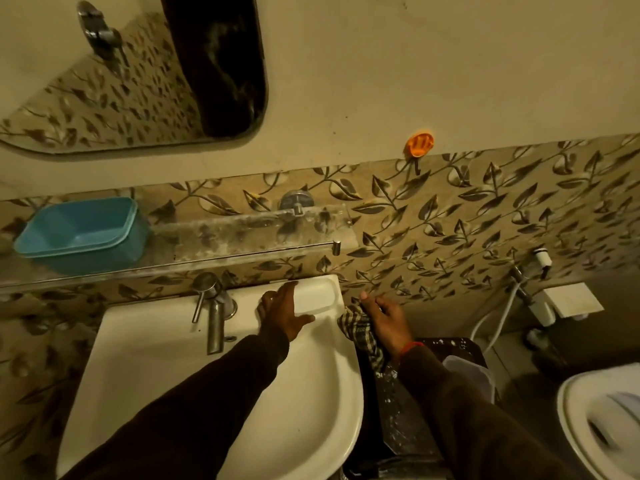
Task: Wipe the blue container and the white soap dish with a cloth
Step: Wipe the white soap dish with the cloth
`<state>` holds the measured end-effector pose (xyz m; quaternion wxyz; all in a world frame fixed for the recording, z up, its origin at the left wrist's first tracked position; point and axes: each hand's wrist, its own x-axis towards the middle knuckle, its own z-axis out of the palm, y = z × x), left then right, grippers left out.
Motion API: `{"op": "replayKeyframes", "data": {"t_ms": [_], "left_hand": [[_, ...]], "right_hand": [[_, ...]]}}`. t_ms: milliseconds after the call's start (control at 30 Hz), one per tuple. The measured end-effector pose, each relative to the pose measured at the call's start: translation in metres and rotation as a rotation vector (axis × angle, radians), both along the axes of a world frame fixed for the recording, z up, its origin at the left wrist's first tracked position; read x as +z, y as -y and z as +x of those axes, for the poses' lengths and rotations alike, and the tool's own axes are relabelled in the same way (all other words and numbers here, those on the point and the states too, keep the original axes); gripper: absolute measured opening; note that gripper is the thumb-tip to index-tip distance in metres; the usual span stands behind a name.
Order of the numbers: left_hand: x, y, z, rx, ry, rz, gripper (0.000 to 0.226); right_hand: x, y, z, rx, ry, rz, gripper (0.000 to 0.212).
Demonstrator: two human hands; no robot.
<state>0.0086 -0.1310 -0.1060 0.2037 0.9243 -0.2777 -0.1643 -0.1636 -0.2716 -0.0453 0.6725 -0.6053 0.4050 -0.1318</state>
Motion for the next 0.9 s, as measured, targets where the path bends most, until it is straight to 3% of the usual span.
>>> {"op": "replayKeyframes", "data": {"t_ms": [200,300,400,533,633,767,833,900], "left_hand": [[0.017,-0.025,-0.008,0.124,0.026,-0.281,0.094],[0.025,-0.045,-0.014,0.058,0.082,-0.386,0.096],[0.035,-0.067,-0.026,-0.002,0.026,-0.559,0.093],[0.066,-0.097,-0.044,-0.012,-0.274,-0.888,0.095],[0.102,-0.122,-0.052,0.101,-0.553,-1.167,0.096],[0.151,-0.149,-0.058,0.339,-0.928,-1.486,0.060],[0.170,-0.158,-0.064,0.325,-1.050,-1.550,0.045],[0.180,-0.161,-0.071,0.300,-1.123,-1.564,0.041]], "right_hand": [[0.020,-0.011,0.006,0.008,0.062,0.043,0.030],[0.039,-0.023,0.010,0.056,0.174,0.029,0.034],[0.064,-0.040,0.017,0.161,0.296,-0.027,0.038],[0.092,-0.065,0.026,0.369,0.387,-0.142,0.043],[0.110,-0.090,0.028,0.476,0.443,-0.147,0.045],[0.140,-0.126,0.029,0.529,0.473,-0.233,0.045],[0.156,-0.143,0.032,0.576,0.455,-0.413,0.041],[0.166,-0.160,0.038,0.616,0.368,-0.739,0.037]]}}
